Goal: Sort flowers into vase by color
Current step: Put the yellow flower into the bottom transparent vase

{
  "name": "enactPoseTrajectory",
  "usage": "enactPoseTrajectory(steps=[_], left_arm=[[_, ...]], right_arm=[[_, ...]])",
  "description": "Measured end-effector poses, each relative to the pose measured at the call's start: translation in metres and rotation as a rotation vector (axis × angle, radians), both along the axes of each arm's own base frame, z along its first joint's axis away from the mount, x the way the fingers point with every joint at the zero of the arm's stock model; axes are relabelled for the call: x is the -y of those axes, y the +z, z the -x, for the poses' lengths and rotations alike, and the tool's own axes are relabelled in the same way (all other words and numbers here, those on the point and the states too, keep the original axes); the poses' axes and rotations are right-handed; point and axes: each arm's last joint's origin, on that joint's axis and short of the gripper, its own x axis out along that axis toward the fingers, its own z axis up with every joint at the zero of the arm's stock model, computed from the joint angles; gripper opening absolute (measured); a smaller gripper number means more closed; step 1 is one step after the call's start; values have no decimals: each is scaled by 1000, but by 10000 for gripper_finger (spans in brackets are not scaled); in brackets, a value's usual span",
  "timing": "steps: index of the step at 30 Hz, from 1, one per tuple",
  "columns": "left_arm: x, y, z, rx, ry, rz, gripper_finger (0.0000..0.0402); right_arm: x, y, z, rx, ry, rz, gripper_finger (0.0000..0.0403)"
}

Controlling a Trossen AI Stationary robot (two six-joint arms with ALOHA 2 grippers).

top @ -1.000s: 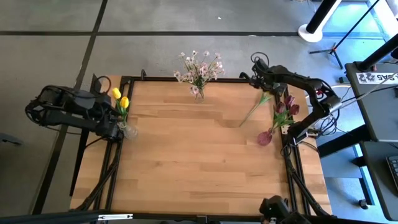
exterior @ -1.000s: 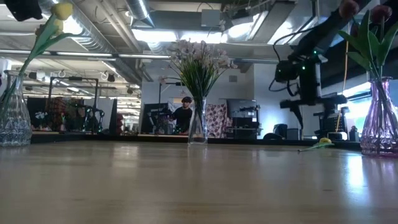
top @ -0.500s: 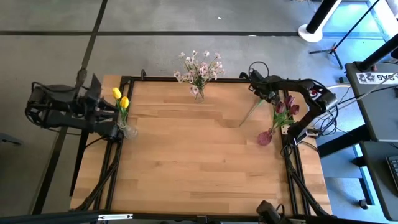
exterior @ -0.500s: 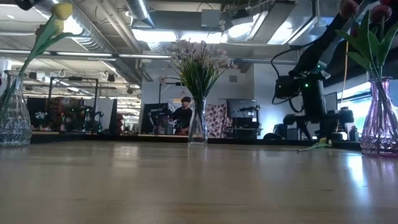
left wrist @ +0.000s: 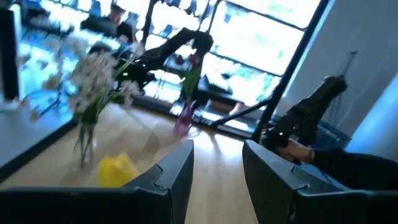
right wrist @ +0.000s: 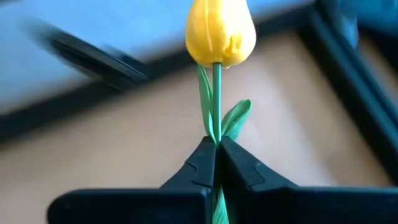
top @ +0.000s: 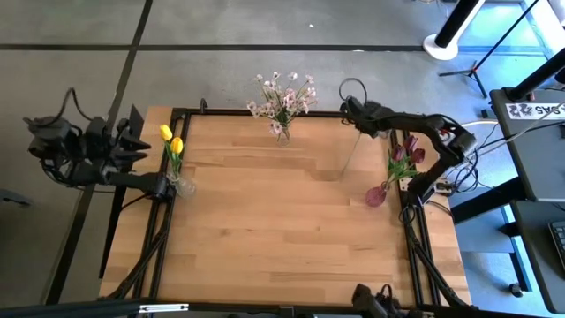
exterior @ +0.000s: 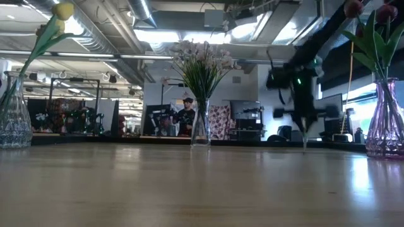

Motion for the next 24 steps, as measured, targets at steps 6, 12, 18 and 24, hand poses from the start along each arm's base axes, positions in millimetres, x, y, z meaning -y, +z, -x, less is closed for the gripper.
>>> enactPoseTrajectory(steps=[6, 12, 18, 24], left_arm=[[1, 8, -2, 89, -27, -69, 134], [1, 19, -10, 152, -21, -74, 134], [2, 32, -58, 129, 51, -197, 134], [5, 34, -137, 65, 142, -342, 153]], right_arm=[[-5, 85, -24, 45, 212, 314, 6], [-45, 184, -39, 163, 509, 693, 4], [-120, 238, -65, 359, 1001, 1031, 3], [-181, 235, -95, 445, 1471, 1130, 4]])
